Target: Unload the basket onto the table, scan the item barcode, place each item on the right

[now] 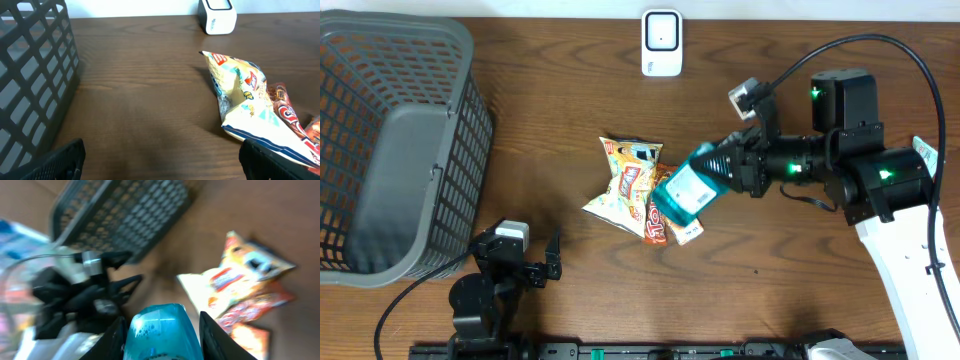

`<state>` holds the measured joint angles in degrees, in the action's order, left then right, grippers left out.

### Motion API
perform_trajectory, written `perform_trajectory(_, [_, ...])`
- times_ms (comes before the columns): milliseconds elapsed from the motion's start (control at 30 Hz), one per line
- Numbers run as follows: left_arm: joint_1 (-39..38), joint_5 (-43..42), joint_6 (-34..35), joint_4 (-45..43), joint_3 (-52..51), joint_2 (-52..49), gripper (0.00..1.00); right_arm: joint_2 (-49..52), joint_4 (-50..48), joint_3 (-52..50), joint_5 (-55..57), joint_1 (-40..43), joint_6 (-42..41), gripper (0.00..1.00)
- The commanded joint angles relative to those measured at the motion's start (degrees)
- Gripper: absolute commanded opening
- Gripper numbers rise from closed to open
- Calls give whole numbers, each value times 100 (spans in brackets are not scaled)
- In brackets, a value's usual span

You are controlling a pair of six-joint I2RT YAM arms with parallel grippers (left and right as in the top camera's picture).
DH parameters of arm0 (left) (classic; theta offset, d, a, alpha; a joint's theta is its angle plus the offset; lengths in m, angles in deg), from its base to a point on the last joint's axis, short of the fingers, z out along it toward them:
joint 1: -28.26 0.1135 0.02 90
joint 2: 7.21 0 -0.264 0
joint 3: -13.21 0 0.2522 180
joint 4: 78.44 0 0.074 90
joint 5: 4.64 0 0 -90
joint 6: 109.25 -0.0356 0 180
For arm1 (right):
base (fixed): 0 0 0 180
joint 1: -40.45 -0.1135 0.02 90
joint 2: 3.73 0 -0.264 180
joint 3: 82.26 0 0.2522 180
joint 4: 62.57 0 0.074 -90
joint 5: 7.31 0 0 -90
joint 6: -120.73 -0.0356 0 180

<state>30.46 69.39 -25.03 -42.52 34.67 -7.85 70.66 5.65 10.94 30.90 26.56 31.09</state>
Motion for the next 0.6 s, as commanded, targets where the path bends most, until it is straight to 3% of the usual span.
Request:
perform_trajectory(0, [13, 20, 52, 129, -83, 4, 98, -72, 254, 85, -1027, 35, -166, 13])
perform_trajectory(367, [13, 20, 52, 129, -83, 4, 98, -79, 516, 85, -981, 35, -46, 12])
perform_trajectory(433, [13, 20, 52, 129, -83, 4, 98, -79, 487, 85, -538, 28, 59, 11])
perform_trajectory(567, [13, 20, 52, 129, -83, 4, 98, -55, 431, 85, 1488, -13, 94, 2])
